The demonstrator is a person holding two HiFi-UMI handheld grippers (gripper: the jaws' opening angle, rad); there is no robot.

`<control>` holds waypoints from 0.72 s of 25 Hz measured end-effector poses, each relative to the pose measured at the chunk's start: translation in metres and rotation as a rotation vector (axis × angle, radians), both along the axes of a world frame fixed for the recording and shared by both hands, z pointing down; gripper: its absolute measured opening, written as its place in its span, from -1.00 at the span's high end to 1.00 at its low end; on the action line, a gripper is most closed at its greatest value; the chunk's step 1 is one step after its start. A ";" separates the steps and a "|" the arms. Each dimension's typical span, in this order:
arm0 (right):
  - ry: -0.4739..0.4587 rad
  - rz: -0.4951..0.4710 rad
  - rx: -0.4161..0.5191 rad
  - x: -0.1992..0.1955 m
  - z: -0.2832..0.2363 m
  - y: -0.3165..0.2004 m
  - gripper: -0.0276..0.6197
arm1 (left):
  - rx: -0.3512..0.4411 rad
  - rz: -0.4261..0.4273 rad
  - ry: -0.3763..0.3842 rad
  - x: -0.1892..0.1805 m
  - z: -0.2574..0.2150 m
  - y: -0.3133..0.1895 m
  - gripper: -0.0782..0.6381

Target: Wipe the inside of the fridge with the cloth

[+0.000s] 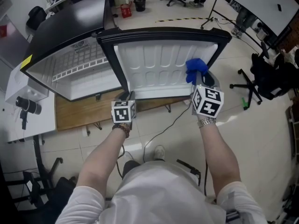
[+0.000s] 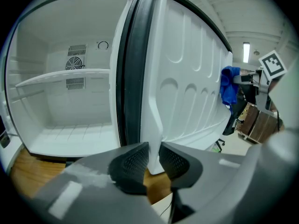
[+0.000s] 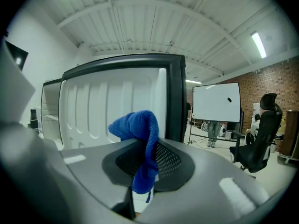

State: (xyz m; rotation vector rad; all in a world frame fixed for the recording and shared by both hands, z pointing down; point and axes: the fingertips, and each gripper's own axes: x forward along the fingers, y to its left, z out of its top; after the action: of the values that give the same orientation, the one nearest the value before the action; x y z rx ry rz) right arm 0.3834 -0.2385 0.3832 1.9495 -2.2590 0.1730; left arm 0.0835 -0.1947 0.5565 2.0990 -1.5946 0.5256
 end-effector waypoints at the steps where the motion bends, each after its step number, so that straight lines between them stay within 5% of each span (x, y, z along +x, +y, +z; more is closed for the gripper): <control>1: -0.002 -0.002 0.002 0.000 -0.001 0.001 0.75 | -0.001 -0.001 0.001 0.000 0.000 0.000 0.58; 6: -0.011 -0.087 0.027 -0.033 -0.005 0.021 0.75 | -0.005 0.005 0.011 0.003 0.000 0.000 0.58; 18: -0.048 -0.431 -0.040 -0.215 0.040 0.042 0.75 | -0.029 0.072 0.010 0.005 -0.001 0.003 0.58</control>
State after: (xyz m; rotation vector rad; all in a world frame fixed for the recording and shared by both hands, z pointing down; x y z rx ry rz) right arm 0.1682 -0.1968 0.4235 1.4077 -2.6158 0.2106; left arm 0.0882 -0.1917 0.5556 2.1404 -1.5016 0.5588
